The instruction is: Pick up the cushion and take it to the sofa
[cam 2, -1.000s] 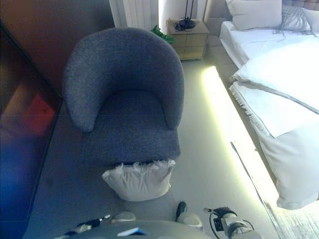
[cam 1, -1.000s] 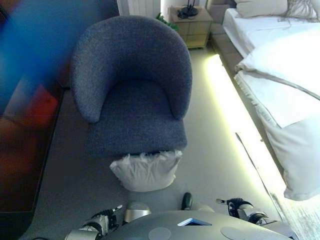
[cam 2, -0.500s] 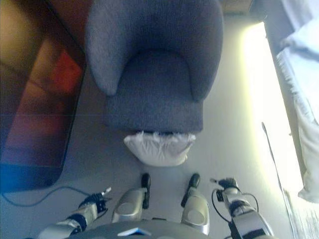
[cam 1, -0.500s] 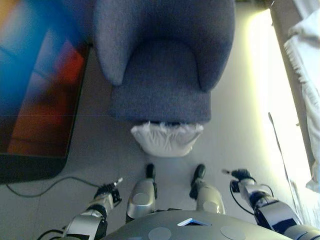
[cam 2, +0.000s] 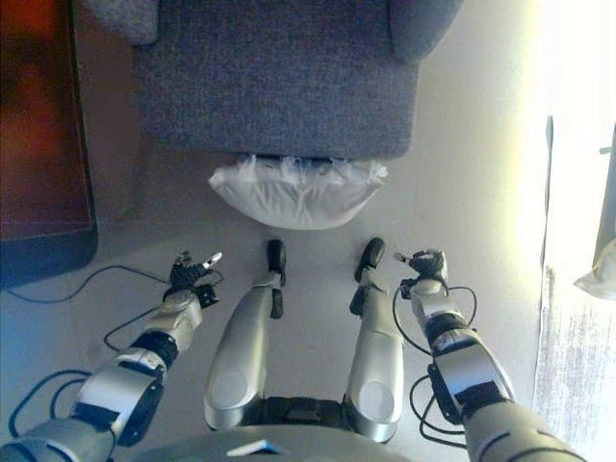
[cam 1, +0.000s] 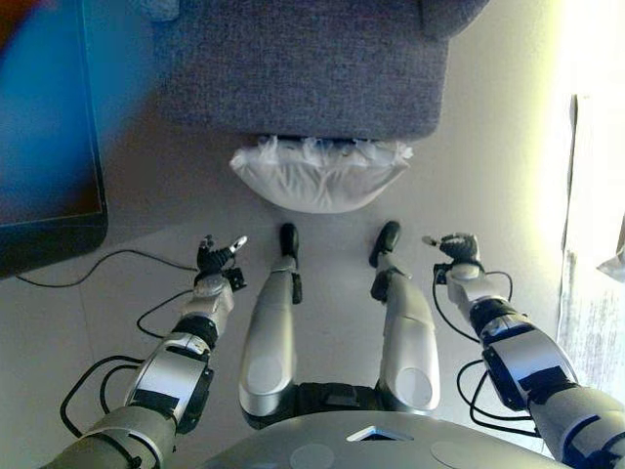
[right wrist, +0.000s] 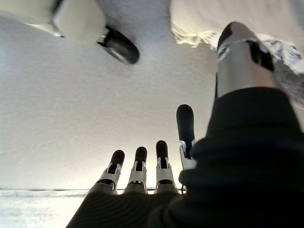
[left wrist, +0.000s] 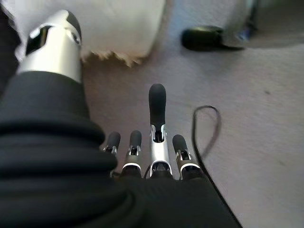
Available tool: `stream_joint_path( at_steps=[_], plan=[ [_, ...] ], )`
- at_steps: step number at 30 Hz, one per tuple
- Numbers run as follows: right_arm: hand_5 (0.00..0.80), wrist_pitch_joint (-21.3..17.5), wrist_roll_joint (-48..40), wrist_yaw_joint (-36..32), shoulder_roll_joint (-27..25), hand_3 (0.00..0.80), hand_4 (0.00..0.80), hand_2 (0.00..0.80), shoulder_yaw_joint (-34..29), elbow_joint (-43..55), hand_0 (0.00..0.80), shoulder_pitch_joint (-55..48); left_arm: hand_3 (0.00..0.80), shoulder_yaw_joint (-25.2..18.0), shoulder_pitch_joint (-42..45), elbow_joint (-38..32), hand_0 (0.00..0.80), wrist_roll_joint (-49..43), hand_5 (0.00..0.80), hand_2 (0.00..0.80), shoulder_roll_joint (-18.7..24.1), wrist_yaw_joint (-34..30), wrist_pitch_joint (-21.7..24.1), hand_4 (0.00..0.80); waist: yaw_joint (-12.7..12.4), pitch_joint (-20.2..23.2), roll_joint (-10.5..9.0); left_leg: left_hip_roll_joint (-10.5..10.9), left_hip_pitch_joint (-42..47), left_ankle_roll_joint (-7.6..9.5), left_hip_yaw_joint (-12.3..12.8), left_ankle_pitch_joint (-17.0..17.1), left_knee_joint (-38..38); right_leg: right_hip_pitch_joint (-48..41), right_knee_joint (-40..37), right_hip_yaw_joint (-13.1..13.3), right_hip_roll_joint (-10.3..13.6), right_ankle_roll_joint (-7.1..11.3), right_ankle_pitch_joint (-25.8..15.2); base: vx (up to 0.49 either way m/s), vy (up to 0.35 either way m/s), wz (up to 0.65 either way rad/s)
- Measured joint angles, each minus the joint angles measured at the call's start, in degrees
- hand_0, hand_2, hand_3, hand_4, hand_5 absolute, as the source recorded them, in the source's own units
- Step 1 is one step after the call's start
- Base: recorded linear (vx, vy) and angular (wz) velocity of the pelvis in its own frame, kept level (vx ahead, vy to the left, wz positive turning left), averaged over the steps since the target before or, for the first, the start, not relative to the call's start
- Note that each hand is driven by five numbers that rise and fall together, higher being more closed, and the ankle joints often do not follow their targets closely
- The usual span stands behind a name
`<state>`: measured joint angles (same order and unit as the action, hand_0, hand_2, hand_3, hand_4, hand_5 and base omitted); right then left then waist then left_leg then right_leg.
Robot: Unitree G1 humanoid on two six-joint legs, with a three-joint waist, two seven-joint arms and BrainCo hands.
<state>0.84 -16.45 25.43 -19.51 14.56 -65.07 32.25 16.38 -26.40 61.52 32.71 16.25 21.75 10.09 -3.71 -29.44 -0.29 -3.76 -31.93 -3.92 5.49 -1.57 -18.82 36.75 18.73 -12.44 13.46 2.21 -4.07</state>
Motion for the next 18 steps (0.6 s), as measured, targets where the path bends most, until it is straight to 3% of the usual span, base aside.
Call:
stream_joint_path(
  at_steps=[6, 12, 18],
  plan=[
    [0.000, -0.73, -0.05, 1.42, -2.22, 0.000, 0.000, 0.000, 1.15, 1.41, 0.000, 4.59, 0.000, 4.05, -5.49, -2.48, 0.000, -1.23, 0.000, 0.000, 0.38, 1.04, 3.97, 0.000, 1.51, -0.02, -0.01, -0.36, -11.00, 0.48, -0.51, -1.65, -7.87, 9.96, 4.97, 2.37, -0.14, -0.27, 0.74, 0.005, 0.021, -0.01],
    [0.000, -1.12, -0.04, 3.44, -4.93, 0.000, 0.000, 0.000, 2.42, 2.11, 0.000, 9.55, 0.000, 7.25, -10.95, -4.89, 0.000, -2.79, 0.000, 0.000, 1.59, 4.09, 6.71, 0.000, 1.54, -0.13, 0.10, -1.11, -22.48, 1.06, -0.98, -6.12, -19.65, 20.96, 12.78, 5.62, -0.58, -0.32, 1.70, 0.007, 0.045, -0.16],
    [0.000, -1.83, -0.03, 3.96, -7.27, 0.000, 0.000, 0.000, 4.36, 2.43, 0.000, 14.89, 0.000, 7.38, -15.43, -6.04, 0.000, -2.79, 0.000, 0.000, 5.10, 6.90, 6.77, 0.000, 1.85, -0.29, 0.19, -1.89, -35.42, 2.07, -1.40, -9.51, -31.74, 33.37, 21.96, 8.03, -0.64, -0.08, 2.75, -0.034, 0.046, -0.12]
  ],
)
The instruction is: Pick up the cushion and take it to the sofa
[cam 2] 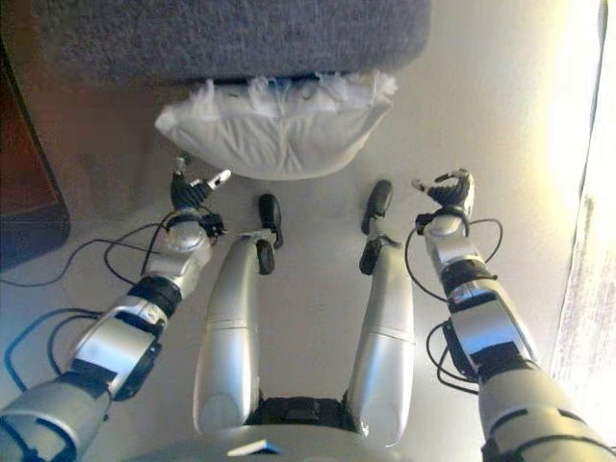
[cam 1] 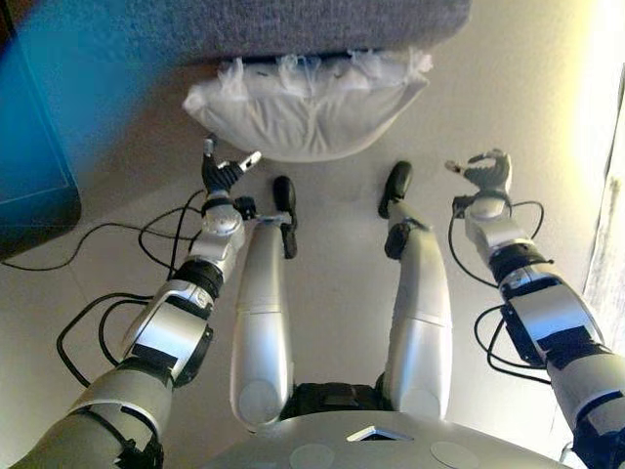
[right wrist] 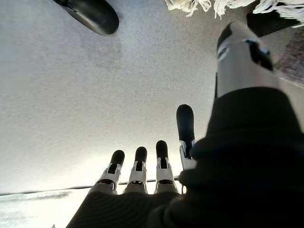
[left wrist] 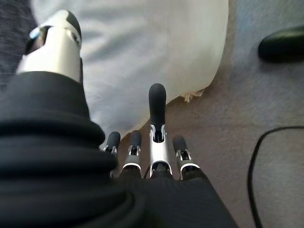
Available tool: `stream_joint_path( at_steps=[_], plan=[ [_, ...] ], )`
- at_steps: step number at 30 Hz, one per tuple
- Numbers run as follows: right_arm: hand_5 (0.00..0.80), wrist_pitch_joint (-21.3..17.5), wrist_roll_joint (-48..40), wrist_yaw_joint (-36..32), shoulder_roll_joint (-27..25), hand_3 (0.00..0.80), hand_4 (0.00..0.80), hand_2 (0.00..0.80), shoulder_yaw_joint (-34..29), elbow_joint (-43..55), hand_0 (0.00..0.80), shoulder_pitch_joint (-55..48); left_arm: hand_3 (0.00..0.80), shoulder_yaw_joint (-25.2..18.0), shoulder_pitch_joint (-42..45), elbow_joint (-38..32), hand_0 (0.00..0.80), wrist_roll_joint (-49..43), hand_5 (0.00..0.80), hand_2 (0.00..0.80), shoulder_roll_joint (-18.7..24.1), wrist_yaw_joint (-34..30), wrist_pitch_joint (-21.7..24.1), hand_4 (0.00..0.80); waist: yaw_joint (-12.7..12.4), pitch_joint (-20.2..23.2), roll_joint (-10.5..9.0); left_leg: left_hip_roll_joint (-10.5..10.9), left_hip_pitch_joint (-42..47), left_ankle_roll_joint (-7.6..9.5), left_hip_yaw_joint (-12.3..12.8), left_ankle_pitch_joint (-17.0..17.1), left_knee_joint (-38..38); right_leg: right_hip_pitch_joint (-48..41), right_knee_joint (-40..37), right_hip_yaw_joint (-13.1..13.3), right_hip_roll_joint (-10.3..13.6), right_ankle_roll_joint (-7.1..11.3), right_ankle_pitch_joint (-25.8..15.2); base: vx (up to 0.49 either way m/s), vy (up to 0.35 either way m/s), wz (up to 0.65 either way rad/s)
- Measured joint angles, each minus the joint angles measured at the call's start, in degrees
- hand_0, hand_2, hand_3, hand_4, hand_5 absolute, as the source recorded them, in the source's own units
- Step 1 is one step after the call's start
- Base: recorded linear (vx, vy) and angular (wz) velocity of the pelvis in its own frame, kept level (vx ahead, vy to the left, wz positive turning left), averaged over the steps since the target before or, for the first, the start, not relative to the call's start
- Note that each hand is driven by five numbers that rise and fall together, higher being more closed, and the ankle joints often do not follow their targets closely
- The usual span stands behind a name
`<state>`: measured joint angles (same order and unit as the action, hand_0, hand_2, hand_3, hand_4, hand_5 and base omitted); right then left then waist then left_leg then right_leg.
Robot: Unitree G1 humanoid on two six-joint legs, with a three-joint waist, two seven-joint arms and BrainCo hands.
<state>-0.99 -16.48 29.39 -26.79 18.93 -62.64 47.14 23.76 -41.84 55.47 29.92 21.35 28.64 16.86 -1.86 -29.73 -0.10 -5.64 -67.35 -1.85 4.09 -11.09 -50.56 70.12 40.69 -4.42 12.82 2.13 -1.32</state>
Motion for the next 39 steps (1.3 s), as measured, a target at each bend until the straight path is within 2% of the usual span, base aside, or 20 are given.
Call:
stream_joint_path(
  at_steps=[2, 3, 4, 5, 7, 9, 17, 21, 22, 23, 24, 25, 27, 28, 30, 33, 36, 39],
  plan=[
    [0.000, -0.39, -0.01, 0.05, -0.64, 0.000, 0.000, 0.000, 0.02, 0.00, 0.000, 0.92, 0.000, -0.11, -1.18, 0.04, 0.000, 0.01, 0.000, 0.000, 1.22, -0.10, 0.78, 0.000, 0.11, -0.16, -0.14, -0.10, -3.54, 0.19, -0.22, -0.54, -2.84, 3.33, 2.08, 0.24, 0.04, 0.04, 0.02, -0.027, 0.030, -0.03],
    [0.000, -0.50, -0.03, 0.12, -0.90, 0.000, 0.000, 0.000, 0.27, 0.36, 0.000, 1.43, 0.000, -0.48, -0.44, -0.69, 0.000, -1.27, 0.000, 0.000, 2.33, -3.01, 10.60, 0.000, 0.79, -0.21, -0.21, -0.08, -5.36, 0.22, -0.42, -0.63, -3.76, 4.94, 2.68, 0.55, 0.14, 0.06, 0.01, -0.027, 0.037, 0.05],
    [0.000, -0.66, -0.04, 0.26, -1.85, 0.000, 0.000, 0.000, 0.27, 1.29, 0.000, 1.26, 0.000, -0.11, 0.50, -5.26, 0.000, -2.33, 0.000, 0.000, 4.40, -5.37, 15.65, 0.000, 1.05, -0.28, -0.23, -0.09, -6.95, 0.35, -0.51, -0.54, -4.39, 6.48, 3.39, 0.73, 0.38, 0.09, 0.00, -0.013, 0.038, 0.09],
    [0.000, -0.77, -0.04, 0.32, -2.80, 0.000, 0.000, 0.000, 0.26, 1.85, 0.000, 1.14, 0.000, 0.07, 0.16, -8.17, 0.000, -2.28, 0.000, 0.000, 6.18, -7.04, 17.69, 0.000, 0.89, -0.44, -0.21, -0.02, -8.16, 0.47, -0.52, -0.45, -5.01, 7.64, 3.98, 0.88, 0.41, 0.10, -0.01, -0.005, 0.039, 0.08],
    [0.000, -0.68, -0.11, 0.35, -4.18, 0.000, 0.000, 0.000, 0.25, 4.07, 0.000, 0.95, 0.000, -0.34, -0.80, -11.27, 0.000, -1.41, 0.000, 0.000, 9.76, -7.89, 17.70, 0.000, 1.03, -0.49, -0.26, 0.15, -10.21, 0.75, -0.64, -0.77, -6.56, 9.53, 5.03, 1.15, 0.37, 0.14, -0.02, 0.000, 0.041, -0.03],
    [0.000, -0.71, -0.09, 0.30, -5.06, 0.000, 0.000, 0.000, 0.27, 4.28, 0.000, 1.65, 0.000, -0.32, -1.81, -11.53, 0.000, -0.23, 0.000, 0.000, 11.06, -7.89, 17.58, 0.000, 0.99, -0.49, -0.25, 0.00, -10.89, 0.90, -0.44, -0.72, -6.59, 10.26, 4.86, 1.35, 0.23, 0.34, -0.14, -0.003, 0.015, -0.04],
    [0.000, -1.64, -0.04, -0.13, -6.59, 0.000, 0.000, 0.000, 0.40, 7.01, 0.000, 5.44, 0.000, -0.34, -4.78, -11.72, 0.000, 0.57, 0.000, 0.000, 11.37, -7.88, 18.00, 0.000, 0.94, -0.51, -0.29, -0.07, -16.32, 1.11, -0.97, -1.68, -9.77, 15.45, 7.72, 2.15, -0.02, 0.69, 0.27, 0.000, 0.000, 0.00],
    [0.000, -4.47, -0.03, -0.13, -7.94, 0.000, 0.000, 0.000, 1.50, 8.42, 0.000, 7.09, 0.000, -0.34, -5.70, -11.72, 0.000, 0.71, 0.000, 0.000, 11.59, -9.01, 20.84, 0.000, 0.93, -0.51, -0.28, 0.15, -18.56, 1.11, -1.04, -1.70, -10.10, 17.78, 8.55, 2.24, 0.39, 0.77, 0.56, -0.023, -0.010, 0.05],
    [0.000, -5.23, -0.04, -0.09, -8.19, 0.000, 0.000, 0.000, 1.58, 8.90, 0.000, 7.79, 0.000, -0.38, -5.75, -12.98, 0.000, 1.22, 0.000, 0.000, 11.87, -7.82, 17.87, 0.000, 0.85, -0.50, -0.28, 0.23, -19.34, 1.38, -1.04, -1.47, -10.19, 18.48, 8.62, 2.26, 0.42, 0.79, 0.52, -0.009, -0.018, 0.08],
    [0.000, -5.89, -0.02, -0.15, -8.36, 0.000, 0.000, 0.000, 2.03, 8.85, 0.000, 7.97, 0.000, -0.30, -6.27, -14.84, 0.000, 3.61, 0.000, 0.000, 12.19, -5.43, 8.77, 0.000, 0.83, -0.57, -0.30, 0.19, -19.71, 1.36, -0.97, -1.55, -10.40, 18.94, 9.46, 2.19, 0.48, 0.79, 0.78, 0.071, -0.022, 0.11],
    [0.000, -6.68, -0.05, -0.11, -7.79, 0.000, 0.000, 0.000, 2.40, 8.87, 0.000, 8.91, 0.000, -0.38, -7.31, -11.42, 0.000, 3.56, 0.000, 0.000, 11.84, -4.36, 5.46, 0.000, 0.82, -0.55, -0.27, 0.53, -19.93, 1.14, -1.18, -1.77, -10.59, 19.24, 9.72, 2.39, 0.86, 0.81, 1.16, 0.004, -0.005, 0.11],
    [0.000, -8.40, -0.02, -0.08, -7.23, 0.000, 0.000, 0.000, 2.77, 9.13, 0.000, 9.08, 0.000, -1.49, -7.50, -7.17, 0.000, 3.60, 0.000, 0.000, 11.42, -4.63, 5.00, 0.000, 1.31, -0.52, -0.27, 0.62, -20.26, 1.09, -1.27, -1.80, -10.57, 19.67, 9.89, 2.39, 1.06, 0.82, 1.24, 0.016, 0.009, 0.11],
    [0.000, -11.04, 0.02, -0.04, -8.01, 0.000, 0.000, 0.000, 3.05, 9.51, 0.000, 9.90, 0.000, -2.66, -6.97, -3.05, 0.000, 4.40, 0.000, 0.000, 10.92, -6.15, 6.77, 0.000, 1.30, -0.53, -0.27, 0.87, -21.54, 1.04, -1.01, -1.81, -10.75, 21.59, 11.21, 2.59, 1.41, 0.57, 1.84, 0.037, 0.010, 0.13],
    [0.000, -11.73, 0.02, -0.02, -8.15, 0.000, 0.000, 0.000, 3.06, 9.53, 0.000, 10.08, 0.000, -3.12, -6.72, -2.11, 0.000, 5.49, 0.000, 0.000, 10.99, -7.11, 8.16, 0.000, 1.10, -0.53, -0.27, 0.90, -22.35, 0.91, -1.15, -1.89, -11.16, 22.52, 11.80, 2.60, 1.43, 0.38, 2.28, 0.058, 0.005, 0.14],
    [0.000, -13.11, -6.04, -2.80, -7.75, 0.000, 0.000, 0.000, 2.86, 9.28, 0.000, 10.13, 0.000, -3.38, -6.37, -1.86, 0.000, 7.56, 0.000, 0.000, 11.16, -8.61, 9.24, 0.000, 1.01, -0.54, -0.28, 0.90, -22.96, 0.83, -1.00, -1.92, -10.97, 23.58, 12.44, 2.79, 1.57, 0.19, 2.70, 0.067, 0.002, 0.10],
    [0.000, -14.21, -10.46, -8.45, -6.85, 0.000, 0.000, 0.000, 2.45, 7.38, 0.000, 11.20, 0.000, -2.84, -7.33, -2.23, 0.000, 8.71, 0.000, 0.000, 11.46, -10.27, 8.61, 0.000, 0.95, -0.54, -0.27, 1.25, -22.57, 0.46, -1.00, -2.50, -11.82, 23.82, 14.66, 3.07, 2.35, -0.25, 4.07, 0.079, 0.000, 0.13],
    [0.000, -14.99, -13.34, -15.83, -10.49, 0.000, 0.000, 0.000, 2.53, 8.43, 0.000, 10.63, 0.000, -2.53, -9.29, -2.90, 0.000, 9.62, 0.000, 0.000, 12.00, -11.58, 6.58, 0.000, 0.91, -0.54, -0.27, 1.29, -22.47, 0.33, -1.14, -3.40, -13.39, 23.97, 16.80, 3.29, 2.65, -0.24, 5.36, 0.069, -0.058, 0.06],
    [0.000, -15.02, -20.37, -26.11, -17.13, 0.000, 0.000, 0.000, 2.47, 12.99, 0.000, 8.38, 0.000, -2.47, -8.75, -3.85, 0.000, 9.65, 0.000, 0.000, 14.06, -12.60, 3.93, 0.000, 1.14, -0.54, -0.27, 1.07, -22.26, 0.05, -1.10, -4.39, -15.96, 23.96, 19.93, 3.44, 3.07, -0.28, 7.10, 0.049, -0.049, 0.05]
  ],
)
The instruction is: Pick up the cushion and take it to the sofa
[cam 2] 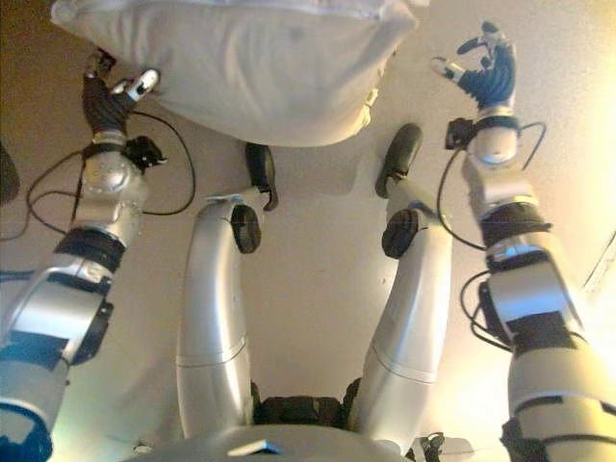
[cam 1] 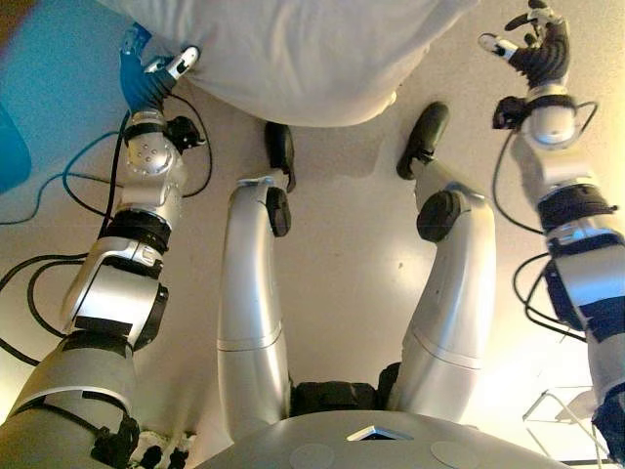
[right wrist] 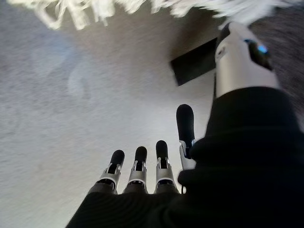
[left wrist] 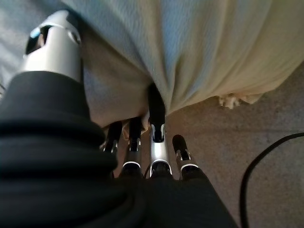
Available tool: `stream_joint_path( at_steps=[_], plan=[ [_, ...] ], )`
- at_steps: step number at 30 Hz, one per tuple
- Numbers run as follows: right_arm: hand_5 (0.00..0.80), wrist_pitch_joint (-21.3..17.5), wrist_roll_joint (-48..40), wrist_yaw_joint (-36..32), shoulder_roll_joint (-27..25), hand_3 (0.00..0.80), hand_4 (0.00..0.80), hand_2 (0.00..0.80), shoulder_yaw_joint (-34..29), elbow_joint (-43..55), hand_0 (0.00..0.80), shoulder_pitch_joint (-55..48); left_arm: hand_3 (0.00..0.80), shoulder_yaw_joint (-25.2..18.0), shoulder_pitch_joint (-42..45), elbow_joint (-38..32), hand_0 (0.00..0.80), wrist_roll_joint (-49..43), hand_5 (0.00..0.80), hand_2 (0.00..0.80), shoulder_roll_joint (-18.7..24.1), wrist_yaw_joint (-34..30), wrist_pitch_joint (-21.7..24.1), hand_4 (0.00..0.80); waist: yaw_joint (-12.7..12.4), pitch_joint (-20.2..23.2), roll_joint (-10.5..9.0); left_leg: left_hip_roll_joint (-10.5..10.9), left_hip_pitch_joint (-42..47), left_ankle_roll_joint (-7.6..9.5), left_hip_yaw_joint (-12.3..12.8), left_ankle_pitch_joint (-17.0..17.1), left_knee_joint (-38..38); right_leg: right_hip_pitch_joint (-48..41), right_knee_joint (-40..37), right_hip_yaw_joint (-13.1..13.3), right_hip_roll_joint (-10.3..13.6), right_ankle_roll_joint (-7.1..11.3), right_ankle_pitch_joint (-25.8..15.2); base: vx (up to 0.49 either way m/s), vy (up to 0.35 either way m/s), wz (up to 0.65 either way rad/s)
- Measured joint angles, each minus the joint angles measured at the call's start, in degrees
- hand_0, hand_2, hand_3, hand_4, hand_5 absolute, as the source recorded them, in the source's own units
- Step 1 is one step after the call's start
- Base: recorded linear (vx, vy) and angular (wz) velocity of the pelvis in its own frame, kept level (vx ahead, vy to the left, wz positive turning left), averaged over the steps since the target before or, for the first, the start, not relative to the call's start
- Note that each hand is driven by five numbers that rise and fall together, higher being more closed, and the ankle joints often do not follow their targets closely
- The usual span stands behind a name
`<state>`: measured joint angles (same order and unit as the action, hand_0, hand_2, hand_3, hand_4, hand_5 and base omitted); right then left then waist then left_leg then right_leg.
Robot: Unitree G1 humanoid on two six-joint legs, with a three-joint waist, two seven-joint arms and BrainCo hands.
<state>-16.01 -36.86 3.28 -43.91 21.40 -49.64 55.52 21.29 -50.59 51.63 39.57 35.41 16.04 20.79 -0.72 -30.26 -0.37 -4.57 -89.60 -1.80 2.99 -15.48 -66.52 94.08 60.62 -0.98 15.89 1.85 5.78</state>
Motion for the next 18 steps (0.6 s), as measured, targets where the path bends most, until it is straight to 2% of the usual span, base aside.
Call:
stream_joint_path(
  at_steps=[3, 12, 18],
  plan=[
    [0.000, -0.01, -2.21, -4.33, -3.33, 0.000, 0.000, 0.000, -0.04, 2.78, 0.000, -1.68, 0.000, -0.01, 1.56, -1.22, 0.000, 0.01, 0.000, 0.000, 1.17, -0.25, -1.42, 0.000, 0.13, 0.00, 0.00, -0.12, 0.19, -0.09, -0.07, -0.61, -1.75, -0.02, 2.26, 0.03, 0.26, -0.30, 1.08, 0.026, -0.016, 0.06],
    [0.000, 1.29, 2.51, 1.67, -3.24, 0.000, 0.000, 0.000, 2.48, 9.60, 0.000, -2.80, 0.000, -0.03, 3.44, -4.97, 0.000, 0.02, 0.000, 0.000, 1.41, 0.03, -2.49, 0.000, 0.04, 0.01, 0.01, -0.14, 0.16, 0.82, 0.24, -0.29, -0.38, 0.04, 0.61, 0.23, 0.27, 0.16, 0.31, 0.000, 0.000, 0.00],
    [0.000, 1.81, 3.60, 3.43, -3.25, 0.000, 0.000, 0.000, 2.48, 9.86, 0.000, -2.76, 0.000, -0.02, 3.42, -5.51, 0.000, 0.06, 0.000, 0.000, 2.38, -0.04, -2.87, 0.000, 0.03, 0.00, 0.01, -0.06, 0.24, 0.37, 0.89, -0.47, -0.29, 0.19, 1.12, 0.30, 0.48, 0.58, 0.73, 0.002, -0.006, 0.02]
  ],
)
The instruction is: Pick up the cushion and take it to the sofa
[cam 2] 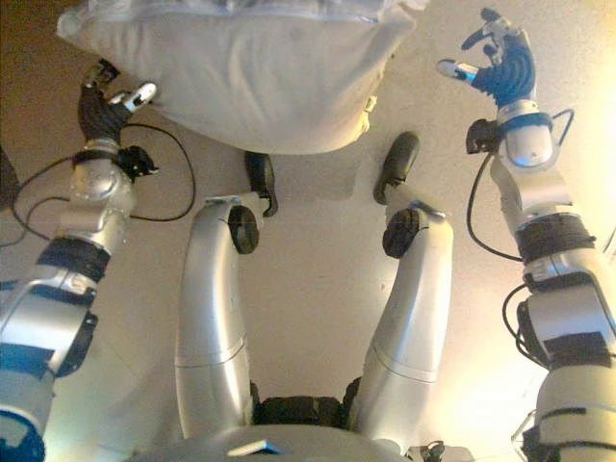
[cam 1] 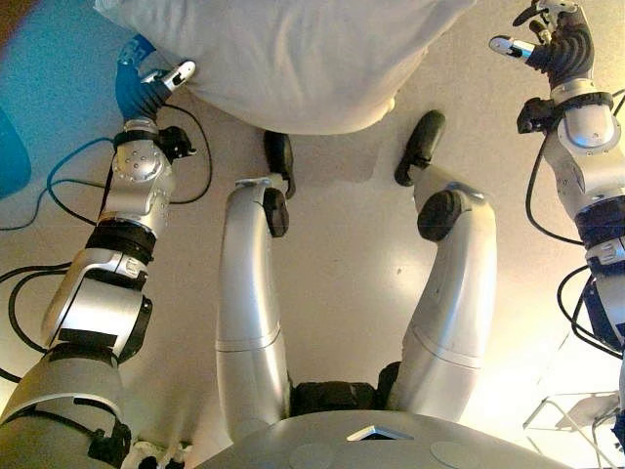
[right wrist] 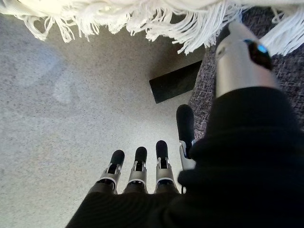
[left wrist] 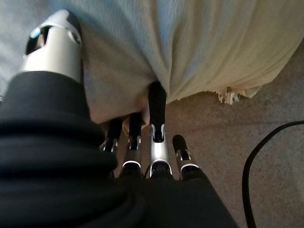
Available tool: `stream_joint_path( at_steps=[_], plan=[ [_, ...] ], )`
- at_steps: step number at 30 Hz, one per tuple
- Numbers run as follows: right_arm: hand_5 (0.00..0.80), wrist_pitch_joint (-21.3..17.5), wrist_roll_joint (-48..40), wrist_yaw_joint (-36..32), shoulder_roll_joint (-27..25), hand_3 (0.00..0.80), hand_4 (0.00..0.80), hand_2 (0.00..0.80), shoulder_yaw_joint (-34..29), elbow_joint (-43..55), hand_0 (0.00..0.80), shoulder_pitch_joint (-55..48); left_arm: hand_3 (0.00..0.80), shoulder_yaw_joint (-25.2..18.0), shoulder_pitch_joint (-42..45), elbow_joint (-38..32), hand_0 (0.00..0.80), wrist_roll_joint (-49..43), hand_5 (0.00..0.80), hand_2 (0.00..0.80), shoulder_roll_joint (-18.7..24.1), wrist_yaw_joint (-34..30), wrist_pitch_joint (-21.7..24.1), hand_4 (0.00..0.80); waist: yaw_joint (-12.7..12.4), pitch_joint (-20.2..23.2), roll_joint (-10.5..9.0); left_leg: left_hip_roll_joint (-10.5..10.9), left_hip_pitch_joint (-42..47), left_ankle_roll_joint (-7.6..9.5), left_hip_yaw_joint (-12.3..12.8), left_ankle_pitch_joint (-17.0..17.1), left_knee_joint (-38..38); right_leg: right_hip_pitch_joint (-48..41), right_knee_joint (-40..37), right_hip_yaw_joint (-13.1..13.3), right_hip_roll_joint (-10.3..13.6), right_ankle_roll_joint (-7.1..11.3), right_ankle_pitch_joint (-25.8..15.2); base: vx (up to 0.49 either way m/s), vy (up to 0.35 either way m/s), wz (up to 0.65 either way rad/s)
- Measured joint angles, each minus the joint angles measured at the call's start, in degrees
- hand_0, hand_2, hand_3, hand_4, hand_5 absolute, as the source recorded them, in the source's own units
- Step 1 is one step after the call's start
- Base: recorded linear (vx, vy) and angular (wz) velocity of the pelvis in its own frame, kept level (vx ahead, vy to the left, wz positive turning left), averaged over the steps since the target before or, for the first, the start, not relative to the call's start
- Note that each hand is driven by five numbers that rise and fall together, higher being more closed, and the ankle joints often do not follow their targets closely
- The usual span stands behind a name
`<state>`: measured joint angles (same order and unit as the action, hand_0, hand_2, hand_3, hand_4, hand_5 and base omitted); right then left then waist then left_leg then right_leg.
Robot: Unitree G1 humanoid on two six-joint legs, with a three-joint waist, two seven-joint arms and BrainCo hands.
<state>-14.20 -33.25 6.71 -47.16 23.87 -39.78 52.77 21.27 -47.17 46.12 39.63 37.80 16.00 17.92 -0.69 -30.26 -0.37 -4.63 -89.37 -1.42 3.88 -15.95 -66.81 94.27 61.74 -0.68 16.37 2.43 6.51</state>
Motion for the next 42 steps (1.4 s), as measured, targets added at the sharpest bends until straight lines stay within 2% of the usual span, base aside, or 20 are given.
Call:
stream_joint_path(
  at_steps=[8, 12, 20, 26, 33, 34, 35, 36, 37, 38, 39, 42],
  plan=[
    [0.000, 0.12, -0.03, -4.50, 2.47, 0.000, 0.000, 0.000, 1.15, 1.10, 0.000, 1.61, 0.000, 1.48, 0.12, -0.24, 0.000, 0.00, 0.000, 0.000, -0.08, -0.17, -1.12, 0.000, 0.07, 0.00, 0.01, -0.13, 0.86, 0.40, 0.48, -0.07, -0.24, -0.12, 0.99, 0.60, 0.17, -0.61, 0.51, 0.002, 0.018, 0.03],
    [0.000, 1.90, -0.14, -6.67, 5.90, 0.000, 0.000, 0.000, 3.03, 1.06, 0.000, 1.52, 0.000, 2.31, 0.71, -1.80, 0.000, 0.87, 0.000, 0.000, -0.52, -0.38, -0.91, 0.000, 0.10, 0.00, 0.31, -0.26, 0.86, 0.48, 0.82, 0.04, 0.25, 0.04, 0.56, 0.86, 0.05, -0.47, 0.31, 0.011, 0.082, 0.00],
    [0.000, 3.32, -1.24, -7.90, 10.90, 0.000, 0.000, 0.000, 3.74, 0.94, 0.000, 2.24, 0.000, 4.73, 0.36, -2.13, 0.000, 6.53, 0.000, 0.000, -4.77, -6.83, -0.70, 0.000, -0.02, -0.08, 2.65, -0.25, 2.01, 0.44, 2.49, 0.07, 0.73, -0.02, 0.99, 1.97, 0.66, -0.28, 0.65, 0.013, 0.063, 0.03],
    [0.000, 4.59, -4.19, -10.19, 11.03, 0.000, 0.000, 0.000, 3.57, 0.92, 0.000, 1.87, 0.000, 4.76, -0.11, -2.27, 0.000, 7.38, 0.000, 0.000, -7.56, -7.39, -1.35, 0.000, 0.02, -0.13, 2.74, -0.37, 2.15, 0.42, 2.19, -0.01, -1.05, -0.02, 3.49, 2.06, 0.98, -0.82, 1.36, -0.002, -0.030, 0.05],
    [0.000, 5.79, -10.74, -12.67, 12.92, 0.000, 0.000, 0.000, 1.45, 1.05, 0.000, -1.05, 0.000, 4.68, 1.99, -4.95, 0.000, 7.38, 0.000, 0.000, -10.01, -7.78, -5.26, 0.000, 0.64, -0.13, 2.73, -1.16, 2.23, 0.62, 1.82, -0.70, -4.95, -0.07, 7.02, 2.59, 0.74, -1.05, 1.96, 0.003, 0.014, -0.03],
    [0.000, 5.93, -10.74, -12.83, 13.12, 0.000, 0.000, 0.000, 1.53, 1.13, 0.000, -1.25, 0.088, 4.67, 2.50, -5.27, 0.088, 7.38, 0.088, 0.088, -10.08, -7.88, -5.39, 0.088, 0.99, -0.13, 2.73, -1.16, 2.23, 0.65, 1.81, -0.68, -5.22, -0.10, 7.21, 2.65, 0.73, -1.03, 1.93, 0.005, 0.043, -0.04],
    [0.000, 6.31, -10.72, -13.24, 13.26, 0.000, 0.000, 0.000, 1.52, 1.14, 0.000, -1.63, 0.756, 4.66, 3.40, -6.12, 0.756, 7.34, 0.756, 0.756, -10.14, -8.19, -5.93, 0.756, 1.42, -0.13, 2.74, -1.24, 2.23, 0.74, 1.80, -0.73, -5.80, -0.12, 7.58, 2.77, 0.67, -1.00, 1.89, 0.013, 0.030, -0.05],
    [0.000, 6.77, -10.72, -13.42, 13.17, 0.000, 0.000, 0.000, 1.51, 1.15, 0.000, -2.05, 0.800, 4.66, 3.81, -6.57, 0.800, 7.32, 0.800, 0.800, -10.25, -8.20, -6.31, 0.800, 1.45, -0.13, 2.74, -1.34, 2.26, 0.81, 1.85, -0.79, -6.22, -0.12, 7.93, 2.88, 0.64, -1.02, 1.83, 0.014, 0.031, -0.05],
    [0.000, 7.05, -10.72, -13.53, 13.17, 0.000, 0.000, 0.000, 1.50, 1.16, 0.000, -2.51, 0.800, 4.67, 4.03, -6.57, 0.800, 7.32, 0.800, 0.800, -10.28, -8.21, -6.43, 0.800, 1.44, -0.13, 2.74, -1.39, 2.29, 0.85, 1.85, -0.92, -6.71, -0.12, 8.37, 3.02, 0.59, -1.01, 1.84, 0.015, 0.028, -0.06],
    [0.176, 7.51, -10.72, -13.79, 13.19, 0.176, 0.176, 0.176, 1.50, 1.22, 0.176, -3.13, 0.800, 4.66, 4.43, -6.62, 0.800, 7.32, 0.800, 0.800, -10.35, -8.31, -6.51, 0.800, 1.36, -0.13, 2.74, -1.52, 2.29, 0.83, 1.74, -1.20, -7.56, -0.11, 9.02, 3.18, 0.45, -1.00, 1.87, 0.005, 0.023, -0.08],
    [0.800, 8.00, -10.71, -13.94, 13.20, 0.800, 0.800, 0.800, 1.50, 1.35, 0.800, -3.46, 0.800, 4.65, 4.78, -6.63, 0.800, 7.30, 0.800, 0.800, -10.17, -8.49, -6.65, 0.800, 1.36, -0.13, 2.74, -1.70, 2.29, 0.84, 1.78, -1.31, -8.06, -0.10, 9.33, 3.28, 0.31, -1.01, 1.86, 0.004, 0.006, -0.10],
    [0.800, 8.89, -10.63, -14.48, 13.21, 0.800, 0.800, 0.800, 1.44, 1.63, 0.800, -4.66, 0.800, 4.67, 5.58, -6.82, 0.800, 7.26, 0.800, 0.800, -10.07, -9.01, -7.72, 0.800, 1.36, -0.13, 2.74, -1.91, 2.30, 0.81, 1.65, -1.46, -9.29, -0.14, 10.31, 3.53, 0.09, -1.02, 1.85, 0.005, -0.017, -0.05]
  ],
)
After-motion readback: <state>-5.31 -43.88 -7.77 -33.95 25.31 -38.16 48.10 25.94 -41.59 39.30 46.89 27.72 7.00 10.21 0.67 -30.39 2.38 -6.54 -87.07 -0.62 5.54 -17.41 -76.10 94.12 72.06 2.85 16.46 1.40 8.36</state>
